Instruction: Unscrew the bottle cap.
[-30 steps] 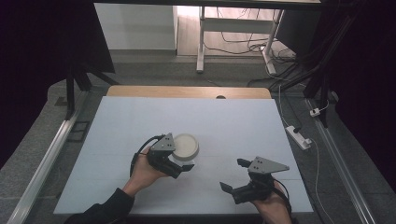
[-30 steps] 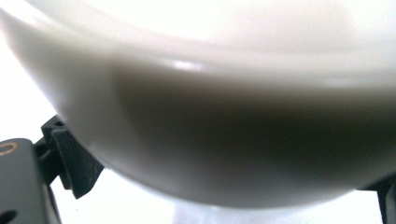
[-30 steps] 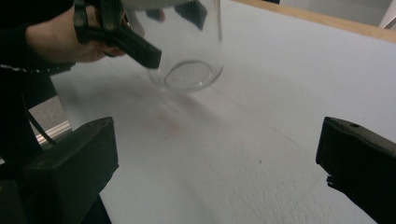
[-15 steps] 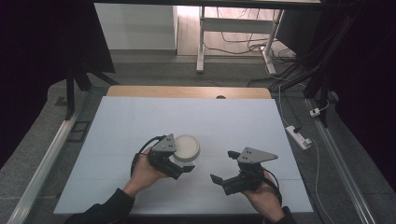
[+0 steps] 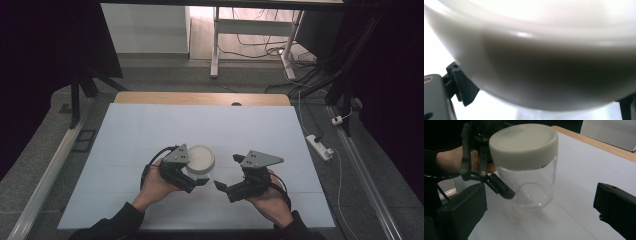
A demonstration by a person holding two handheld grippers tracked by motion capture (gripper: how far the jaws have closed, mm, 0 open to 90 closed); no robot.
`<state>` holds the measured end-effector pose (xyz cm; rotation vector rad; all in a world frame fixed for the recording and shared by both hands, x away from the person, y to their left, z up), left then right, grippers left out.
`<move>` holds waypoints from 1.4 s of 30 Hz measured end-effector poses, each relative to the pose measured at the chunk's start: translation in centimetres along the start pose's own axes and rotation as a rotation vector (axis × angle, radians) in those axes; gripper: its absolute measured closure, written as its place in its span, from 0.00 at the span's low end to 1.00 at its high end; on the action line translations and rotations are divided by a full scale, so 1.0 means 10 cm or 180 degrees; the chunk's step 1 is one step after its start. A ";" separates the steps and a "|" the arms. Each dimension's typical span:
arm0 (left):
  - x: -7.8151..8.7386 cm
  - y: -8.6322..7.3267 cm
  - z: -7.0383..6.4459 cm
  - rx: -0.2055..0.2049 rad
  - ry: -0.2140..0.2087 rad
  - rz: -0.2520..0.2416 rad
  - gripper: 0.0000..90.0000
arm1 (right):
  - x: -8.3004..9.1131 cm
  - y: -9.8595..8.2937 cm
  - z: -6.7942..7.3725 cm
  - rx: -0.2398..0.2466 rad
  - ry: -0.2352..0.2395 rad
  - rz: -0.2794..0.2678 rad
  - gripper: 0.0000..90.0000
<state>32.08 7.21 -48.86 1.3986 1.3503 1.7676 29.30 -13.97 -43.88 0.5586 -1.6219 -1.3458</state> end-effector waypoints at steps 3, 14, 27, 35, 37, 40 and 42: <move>-0.01 0.00 -0.01 -0.0007 -0.0008 0.0011 0.08 | -0.02 0.04 0.00 -0.0023 0.0006 -0.0031 0.00; -0.02 0.00 -0.03 -0.0004 -0.0024 0.0020 0.09 | -0.24 0.17 0.05 0.0031 0.0069 -0.0030 0.00; -0.04 0.01 -0.05 -0.0023 -0.0033 0.0033 0.09 | -0.50 0.25 0.10 0.0007 0.0133 -0.0015 0.00; -0.07 0.01 -0.06 -0.0005 -0.0003 0.0081 0.09 | -0.60 0.23 0.10 -0.0001 0.0084 0.0009 0.01; -0.07 0.00 -0.06 0.0002 0.0005 0.0089 0.09 | -0.61 0.23 0.11 -0.0006 0.0071 -0.0001 0.04; -0.07 0.00 -0.06 -0.0007 0.0010 0.0114 0.09 | -0.62 0.22 0.13 0.0022 0.0053 -0.0018 0.07; -0.08 0.00 -0.06 0.0013 0.0010 0.0099 0.09 | -0.62 0.22 0.13 0.0035 0.0045 -0.0036 0.07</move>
Point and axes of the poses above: each handheld gripper's, and its own axes: x roughly backward along the jaws, y roughly out of its top, z roughly to its left, the point moved 3 cm from there along -x, roughly forward along the jaws, and after that the axes turned 7 degrees about -z, right-handed, at the moved point
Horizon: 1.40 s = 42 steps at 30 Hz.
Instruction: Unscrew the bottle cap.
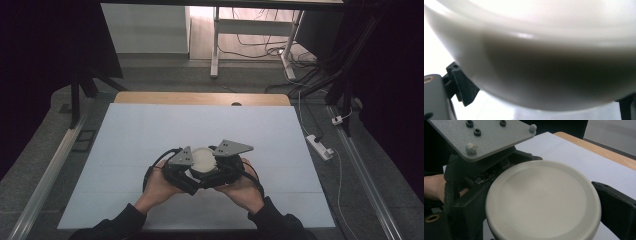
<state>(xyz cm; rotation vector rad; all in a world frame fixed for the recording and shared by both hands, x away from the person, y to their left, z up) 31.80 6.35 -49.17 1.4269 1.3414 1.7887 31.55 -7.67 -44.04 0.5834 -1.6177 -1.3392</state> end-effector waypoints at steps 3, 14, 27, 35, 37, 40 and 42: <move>0.00 0.00 0.00 -0.0003 -0.0026 0.0020 0.09 | 0.00 0.00 0.00 0.0053 0.0000 -0.0017 0.08; 0.00 -0.01 -0.01 -0.0067 -0.0336 0.0014 0.09 | 0.04 -0.02 -0.11 0.0129 0.0592 -0.0010 0.08; -0.03 -0.03 -0.05 -0.0218 -0.0480 0.0091 0.09 | 0.04 -0.09 -0.28 0.0312 0.1519 -0.0014 0.06; 0.03 0.00 -0.01 -0.0116 -0.0249 0.0002 0.09 | 0.02 0.00 -0.18 0.0280 0.0940 -0.0048 0.00; 0.04 0.00 0.01 -0.0073 -0.0185 -0.0016 0.09 | 0.05 0.04 -0.16 0.0231 0.0764 -0.0090 0.00; 0.05 0.00 0.04 -0.0018 -0.0044 -0.0034 0.09 | 0.08 0.07 -0.14 0.0125 0.0558 -0.0100 0.00; 0.06 0.00 0.05 0.0011 0.0004 -0.0045 0.09 | 0.08 0.06 -0.13 0.0077 0.0400 -0.0139 0.00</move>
Point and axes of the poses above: each handheld gripper's, and its own axes: x roughly backward along the jaws, y roughly out of its top, z roughly to its left, the point moved 3 cm from there along -x, roughly forward along the jaws, and after that the axes turned 7 degrees about -z, right-handed, at the moved point
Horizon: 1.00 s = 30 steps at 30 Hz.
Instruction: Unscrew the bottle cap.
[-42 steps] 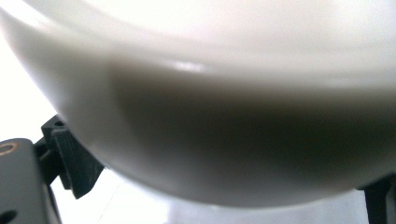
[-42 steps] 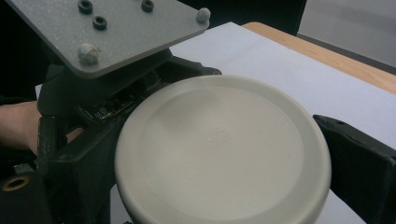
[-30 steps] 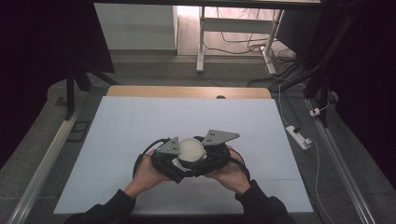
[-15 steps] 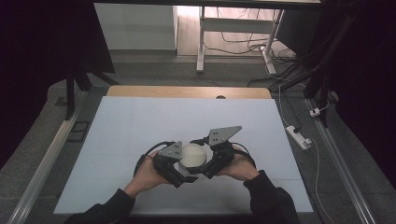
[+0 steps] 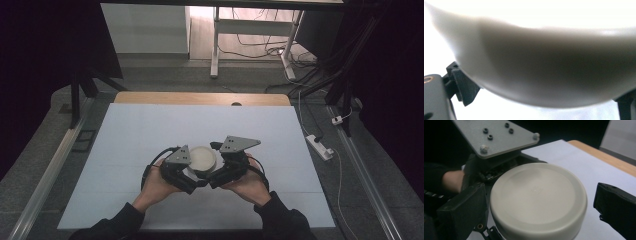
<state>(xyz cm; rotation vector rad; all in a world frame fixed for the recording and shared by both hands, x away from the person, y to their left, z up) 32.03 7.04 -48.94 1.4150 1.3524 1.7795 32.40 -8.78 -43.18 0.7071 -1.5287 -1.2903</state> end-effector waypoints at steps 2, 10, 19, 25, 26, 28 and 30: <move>0.00 0.00 0.00 0.0030 0.0054 -0.0009 0.08 | -0.01 -0.01 0.01 -0.0041 -0.0114 -0.0024 0.00; -0.01 0.01 -0.01 0.0056 0.0098 0.0006 0.08 | -0.09 -0.05 0.05 -0.0050 -0.0210 -0.0087 0.07; -0.01 0.00 -0.02 -0.0026 -0.0061 0.0038 0.09 | -0.06 -0.06 0.01 -0.0009 0.0070 -0.0022 0.08; -0.02 -0.02 -0.05 -0.0159 -0.0453 0.0068 0.09 | 0.00 -0.08 -0.05 0.0066 0.0567 0.0023 0.08; -0.02 -0.02 -0.05 -0.0205 -0.0511 0.0093 0.09 | 0.01 -0.09 -0.06 0.0070 0.0654 0.0038 0.08; -0.03 -0.02 -0.08 -0.0231 -0.0603 0.0092 0.08 | 0.03 -0.10 -0.07 0.0103 0.0815 0.0066 0.08; -0.05 -0.03 -0.10 -0.0286 -0.0681 0.0134 0.09 | 0.05 -0.11 -0.07 0.0163 0.0938 0.0087 0.08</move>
Point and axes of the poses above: each handheld gripper's, and its own axes: x roughly backward along the jaws, y roughly out of its top, z roughly to its left, the point moved 3 cm from there along -x, roughly forward along the jaws, and after that the axes turned 7 degrees about -z, right-handed, at the moved point
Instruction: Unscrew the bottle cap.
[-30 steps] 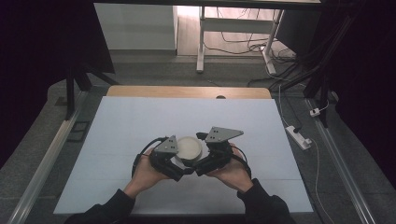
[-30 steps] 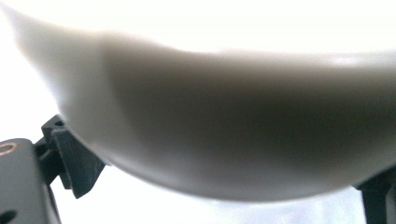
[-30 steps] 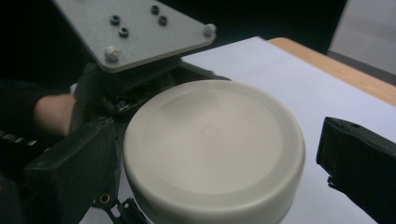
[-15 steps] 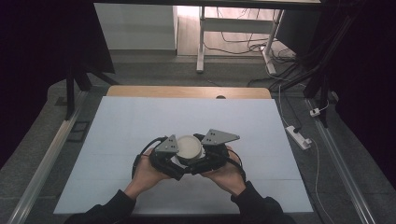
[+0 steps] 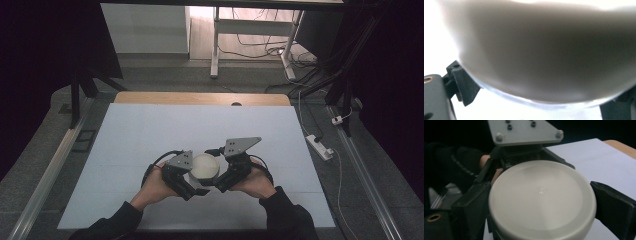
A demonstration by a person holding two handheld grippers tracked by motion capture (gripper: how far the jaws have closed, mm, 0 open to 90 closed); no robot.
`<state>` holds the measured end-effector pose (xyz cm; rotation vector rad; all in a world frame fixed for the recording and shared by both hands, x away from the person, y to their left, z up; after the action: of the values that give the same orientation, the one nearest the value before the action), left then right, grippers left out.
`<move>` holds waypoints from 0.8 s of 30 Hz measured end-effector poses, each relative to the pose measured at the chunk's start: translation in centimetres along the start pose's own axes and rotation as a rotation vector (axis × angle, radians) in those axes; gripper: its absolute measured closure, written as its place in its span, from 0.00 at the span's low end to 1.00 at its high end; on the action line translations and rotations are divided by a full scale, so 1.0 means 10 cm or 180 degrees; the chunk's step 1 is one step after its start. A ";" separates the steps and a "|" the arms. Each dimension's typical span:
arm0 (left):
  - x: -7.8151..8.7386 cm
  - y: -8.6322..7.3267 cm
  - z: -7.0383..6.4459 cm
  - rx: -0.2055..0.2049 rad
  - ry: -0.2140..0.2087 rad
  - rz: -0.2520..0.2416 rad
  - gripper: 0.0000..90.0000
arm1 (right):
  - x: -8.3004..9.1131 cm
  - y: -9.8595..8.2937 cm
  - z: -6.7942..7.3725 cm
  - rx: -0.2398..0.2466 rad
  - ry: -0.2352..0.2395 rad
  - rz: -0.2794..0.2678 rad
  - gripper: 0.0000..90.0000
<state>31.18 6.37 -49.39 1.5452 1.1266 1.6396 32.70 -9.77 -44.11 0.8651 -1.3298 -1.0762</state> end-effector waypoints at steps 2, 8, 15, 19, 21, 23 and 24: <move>-0.02 -0.01 -0.02 -0.0024 -0.0019 0.0036 0.08 | 0.00 -0.02 0.01 0.0030 0.0089 0.0057 0.08; 0.02 0.01 0.02 0.0048 0.0142 -0.0060 0.09 | 0.00 0.04 0.01 -0.0048 -0.0205 -0.0015 0.00; 0.08 0.02 0.08 0.0231 0.0498 -0.0137 0.08 | 0.01 0.15 0.06 -0.0092 -0.0641 -0.0127 0.00; 0.08 0.03 0.08 0.0313 0.0705 -0.0126 0.08 | -0.08 0.13 0.07 -0.0177 -0.0862 -0.0167 0.00; 0.07 0.04 0.08 0.0321 0.0729 -0.0122 0.08 | -0.11 0.11 0.07 -0.0200 -0.0950 -0.0142 0.00; 0.07 0.05 0.07 0.0321 0.0736 -0.0127 0.09 | -0.12 0.09 0.07 -0.0195 -0.0992 -0.0121 0.03; 0.07 0.05 0.07 0.0319 0.0738 -0.0126 0.08 | -0.12 0.08 0.06 -0.0193 -0.1019 -0.0147 0.06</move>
<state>31.81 6.88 -48.64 1.4096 1.3705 1.7944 32.29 -8.27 -43.66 0.7006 -1.5373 -1.3248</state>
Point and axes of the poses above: each handheld gripper's, and its own axes: x roughly backward along the jaws, y roughly out of its top, z roughly to its left, the point moved 3 cm from there along -x, roughly forward along the jaws, and after that the axes turned 7 degrees about -z, right-handed, at the moved point
